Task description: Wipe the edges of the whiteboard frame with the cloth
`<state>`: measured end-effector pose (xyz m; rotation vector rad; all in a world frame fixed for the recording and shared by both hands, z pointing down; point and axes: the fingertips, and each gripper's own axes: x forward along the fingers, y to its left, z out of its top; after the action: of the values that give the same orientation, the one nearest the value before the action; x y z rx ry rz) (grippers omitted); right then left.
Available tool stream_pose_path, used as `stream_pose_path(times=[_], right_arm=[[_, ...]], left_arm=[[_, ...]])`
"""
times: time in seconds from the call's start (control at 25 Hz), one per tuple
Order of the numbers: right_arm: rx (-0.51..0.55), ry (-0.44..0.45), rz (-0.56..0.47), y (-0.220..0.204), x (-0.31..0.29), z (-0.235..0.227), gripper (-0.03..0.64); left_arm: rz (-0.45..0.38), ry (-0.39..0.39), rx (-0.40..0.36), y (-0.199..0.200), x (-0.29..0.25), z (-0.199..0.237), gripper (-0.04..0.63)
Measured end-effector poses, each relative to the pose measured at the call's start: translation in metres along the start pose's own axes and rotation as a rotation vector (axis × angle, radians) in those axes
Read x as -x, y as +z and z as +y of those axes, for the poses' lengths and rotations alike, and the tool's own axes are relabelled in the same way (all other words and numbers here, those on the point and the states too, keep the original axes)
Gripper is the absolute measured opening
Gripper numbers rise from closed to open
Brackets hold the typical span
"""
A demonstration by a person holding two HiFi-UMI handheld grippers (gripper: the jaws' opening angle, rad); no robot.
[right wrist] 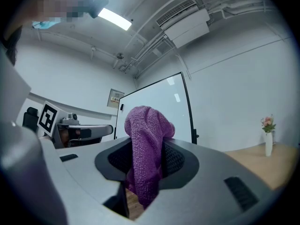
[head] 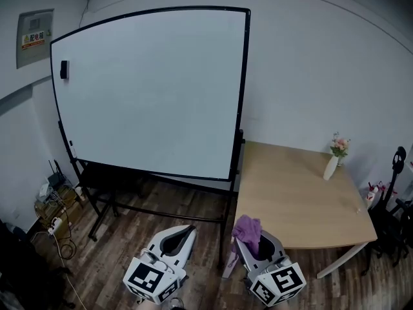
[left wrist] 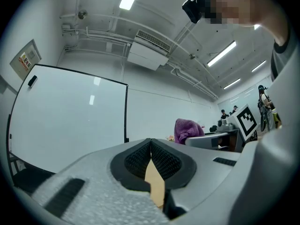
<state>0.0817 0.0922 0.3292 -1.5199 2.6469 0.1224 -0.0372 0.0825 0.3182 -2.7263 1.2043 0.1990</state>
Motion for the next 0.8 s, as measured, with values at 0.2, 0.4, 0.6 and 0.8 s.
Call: stream_pose_path(times=[0.2, 0.4, 0.6, 0.8], right_arm=[[0.005, -0.052, -0.011, 0.006, -0.051, -0.012, 0.14], [0.016, -0.106, -0.032, 0.013, -0.098, -0.02, 0.141], [0.018, -0.159, -0.048, 0.014, -0.135, -0.021, 0.141], [0.023, -0.208, -0.06, 0.014, -0.163, -0.021, 0.141]], left_arm=[[-0.007, -0.041, 0.001, 0.001, -0.031, 0.052, 0.017], [-0.031, -0.095, -0.007, 0.005, -0.061, 0.097, 0.017], [-0.029, -0.144, -0.015, 0.004, -0.08, 0.133, 0.017], [-0.021, -0.206, -0.05, 0.0, -0.098, 0.156, 0.017]])
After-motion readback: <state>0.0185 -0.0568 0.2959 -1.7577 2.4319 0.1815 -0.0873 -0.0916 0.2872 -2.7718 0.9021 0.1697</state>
